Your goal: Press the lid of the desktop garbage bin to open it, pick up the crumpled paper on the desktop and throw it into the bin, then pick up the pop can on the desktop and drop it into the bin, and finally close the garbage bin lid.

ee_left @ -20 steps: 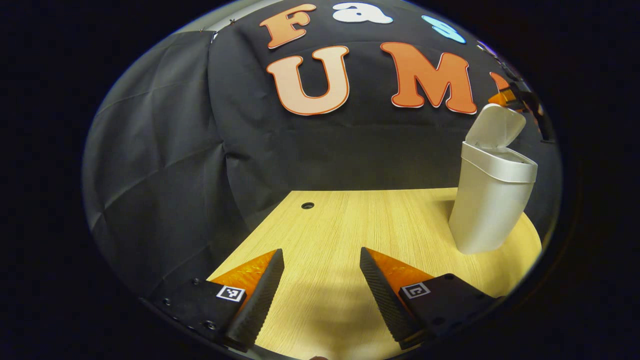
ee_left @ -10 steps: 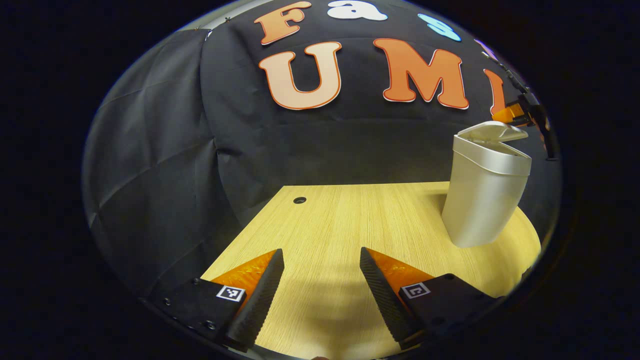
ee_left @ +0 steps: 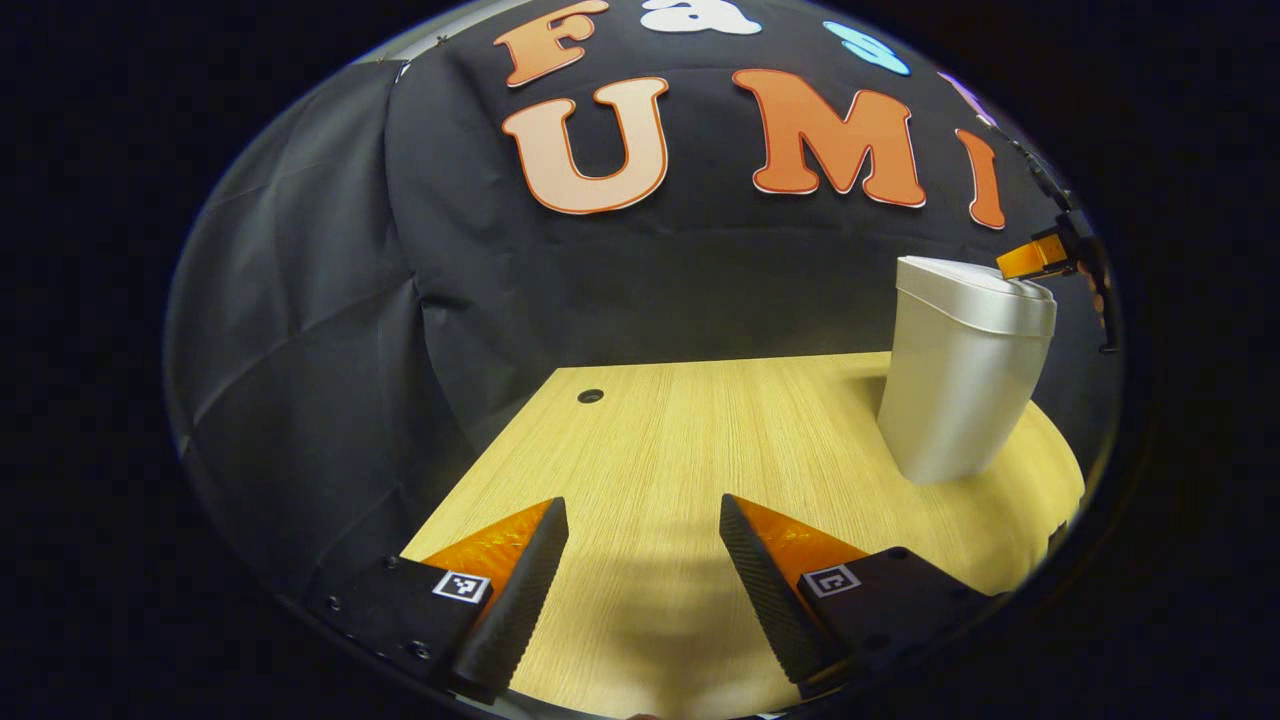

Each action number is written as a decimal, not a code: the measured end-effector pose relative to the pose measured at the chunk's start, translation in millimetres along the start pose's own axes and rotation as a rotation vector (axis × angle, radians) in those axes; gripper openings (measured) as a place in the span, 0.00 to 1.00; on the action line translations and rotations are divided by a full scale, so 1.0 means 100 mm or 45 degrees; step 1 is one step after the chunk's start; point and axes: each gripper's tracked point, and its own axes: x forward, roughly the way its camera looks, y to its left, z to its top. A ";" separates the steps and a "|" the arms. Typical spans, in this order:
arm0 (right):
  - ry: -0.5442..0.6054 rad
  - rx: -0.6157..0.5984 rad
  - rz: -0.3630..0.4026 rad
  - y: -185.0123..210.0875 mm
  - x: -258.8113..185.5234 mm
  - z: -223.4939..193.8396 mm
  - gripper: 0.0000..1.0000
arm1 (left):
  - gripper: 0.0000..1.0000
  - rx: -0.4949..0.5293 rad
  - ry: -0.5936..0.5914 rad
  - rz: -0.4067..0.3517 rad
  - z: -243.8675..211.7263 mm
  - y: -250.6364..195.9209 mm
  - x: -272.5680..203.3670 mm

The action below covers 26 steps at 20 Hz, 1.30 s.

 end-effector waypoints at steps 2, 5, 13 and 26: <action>0.006 0.008 0.003 0.02 -0.01 -0.05 0.52 | 0.98 0.007 0.002 -0.008 -0.01 0.00 0.01; -0.017 -0.004 -0.011 0.04 -0.02 -0.06 0.43 | 0.98 0.008 0.003 -0.013 0.01 -0.01 0.00; -0.013 0.110 -0.015 0.07 -0.07 -0.14 0.20 | 0.98 0.024 -0.023 -0.059 0.16 -0.12 0.09; -0.116 -0.070 -0.135 0.23 -0.28 -0.18 0.29 | 0.94 0.047 -0.118 -0.161 0.52 -0.29 0.14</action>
